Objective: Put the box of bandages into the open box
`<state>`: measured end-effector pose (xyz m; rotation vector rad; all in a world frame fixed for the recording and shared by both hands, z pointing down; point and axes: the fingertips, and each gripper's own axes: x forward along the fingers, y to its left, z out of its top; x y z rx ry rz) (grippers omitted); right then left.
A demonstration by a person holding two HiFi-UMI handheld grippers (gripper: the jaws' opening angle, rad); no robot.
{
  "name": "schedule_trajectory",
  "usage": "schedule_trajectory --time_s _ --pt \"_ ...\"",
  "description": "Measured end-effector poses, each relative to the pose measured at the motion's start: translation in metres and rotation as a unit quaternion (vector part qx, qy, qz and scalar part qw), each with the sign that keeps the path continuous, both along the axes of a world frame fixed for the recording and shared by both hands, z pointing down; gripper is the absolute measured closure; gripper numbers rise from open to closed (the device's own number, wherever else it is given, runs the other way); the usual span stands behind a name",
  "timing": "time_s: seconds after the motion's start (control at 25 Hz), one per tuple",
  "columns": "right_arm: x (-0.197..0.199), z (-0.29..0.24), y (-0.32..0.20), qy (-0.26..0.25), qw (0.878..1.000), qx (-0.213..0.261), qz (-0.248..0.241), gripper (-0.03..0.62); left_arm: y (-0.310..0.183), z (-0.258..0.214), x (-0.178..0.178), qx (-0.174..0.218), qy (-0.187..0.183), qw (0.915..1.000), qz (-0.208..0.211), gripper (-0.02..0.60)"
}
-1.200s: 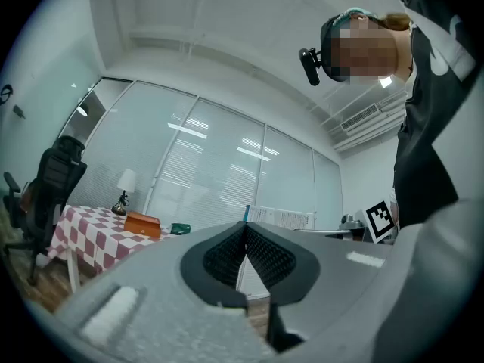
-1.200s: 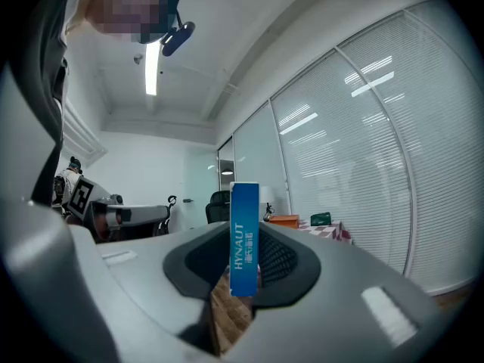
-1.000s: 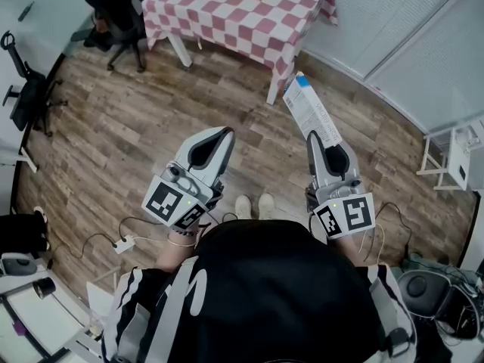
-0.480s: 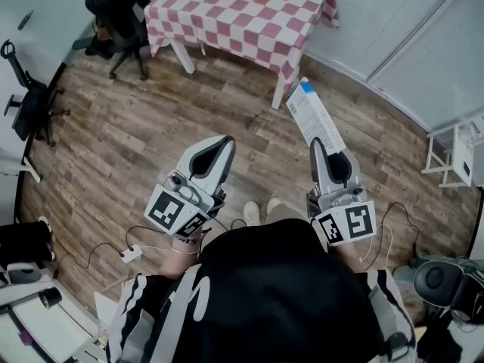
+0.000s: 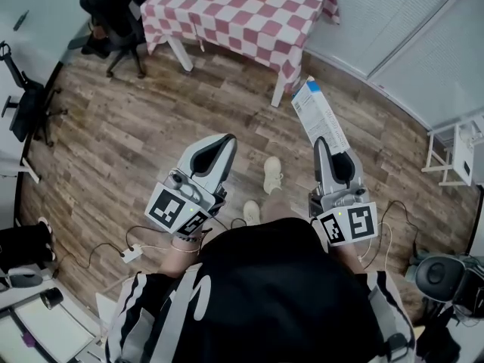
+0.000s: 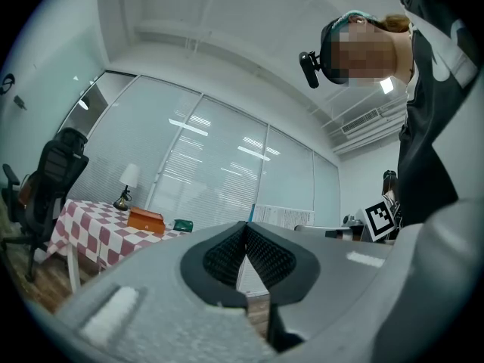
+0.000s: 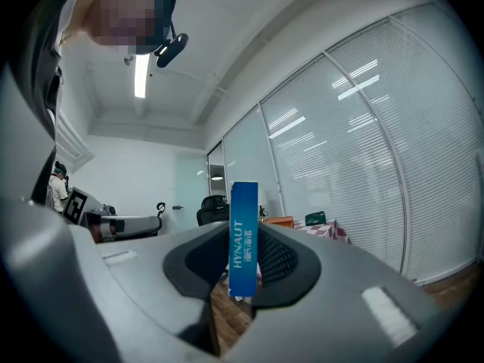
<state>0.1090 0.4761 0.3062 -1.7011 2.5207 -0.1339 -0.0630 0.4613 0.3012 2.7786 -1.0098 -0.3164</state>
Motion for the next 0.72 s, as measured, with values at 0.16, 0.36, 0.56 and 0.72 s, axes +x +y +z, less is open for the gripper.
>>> schedule_trajectory --time_s 0.16,0.36,0.56,0.72 --pt "0.004 -0.002 -0.022 -0.001 1.000 0.005 -0.006 0.520 -0.019 -0.002 0.005 0.003 -0.001 1.0000 -0.004 0.583" --pt "0.011 -0.007 -0.058 0.000 1.000 0.012 -0.013 0.520 -0.052 -0.008 0.012 0.012 0.000 0.9999 -0.011 0.583" --pt "0.017 -0.009 -0.097 0.000 1.000 0.016 -0.018 0.520 -0.088 -0.009 0.018 0.015 0.000 0.9998 -0.016 0.583" --pt "0.023 -0.007 -0.126 0.001 1.000 0.015 -0.018 0.520 -0.117 -0.009 0.023 0.016 0.000 0.9997 -0.019 0.583"
